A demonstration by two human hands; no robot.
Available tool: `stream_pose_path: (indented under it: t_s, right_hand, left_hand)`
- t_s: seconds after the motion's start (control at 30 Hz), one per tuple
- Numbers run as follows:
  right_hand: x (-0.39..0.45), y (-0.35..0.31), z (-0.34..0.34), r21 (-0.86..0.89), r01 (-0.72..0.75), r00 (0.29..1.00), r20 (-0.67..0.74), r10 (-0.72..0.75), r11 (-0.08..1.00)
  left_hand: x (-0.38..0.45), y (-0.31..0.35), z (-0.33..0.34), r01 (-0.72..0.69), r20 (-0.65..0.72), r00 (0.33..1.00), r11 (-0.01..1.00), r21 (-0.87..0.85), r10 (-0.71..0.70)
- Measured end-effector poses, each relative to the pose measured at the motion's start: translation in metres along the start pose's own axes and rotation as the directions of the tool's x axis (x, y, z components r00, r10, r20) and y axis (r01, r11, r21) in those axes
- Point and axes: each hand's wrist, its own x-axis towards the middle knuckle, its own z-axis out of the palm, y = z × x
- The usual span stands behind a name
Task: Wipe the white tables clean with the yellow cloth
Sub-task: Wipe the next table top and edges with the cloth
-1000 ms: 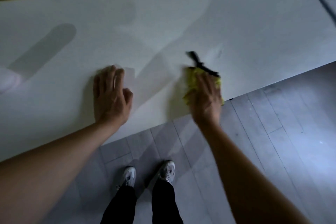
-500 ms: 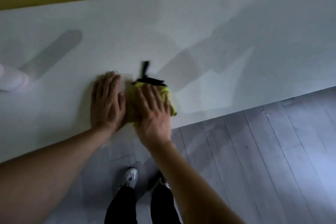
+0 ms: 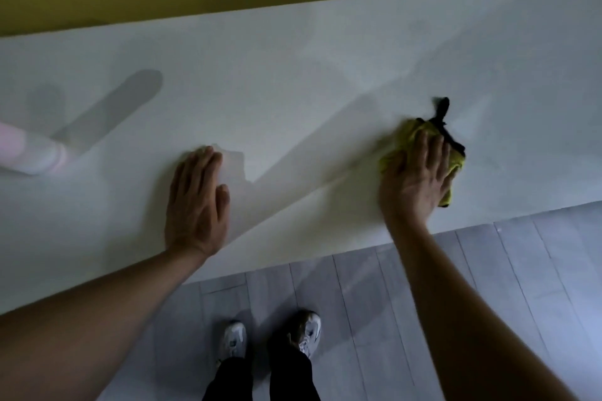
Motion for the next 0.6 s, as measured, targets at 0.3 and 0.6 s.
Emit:
stream_pose_path:
  t_s: [0.3,0.6]
  right_hand:
    - [-0.106,-0.148,0.068,0.23,0.661,0.684,0.206,-0.7,0.714]
    - [0.035,-0.075,0.039,0.016,0.392,0.92,0.03,-0.392,0.92]
  left_hand:
    - [0.001,0.001,-0.006,0.022,-0.019,1.0,0.999,-0.042,-0.023]
    - [0.001,-0.002,-0.001,0.074,0.032,0.997,0.997,-0.021,-0.073]
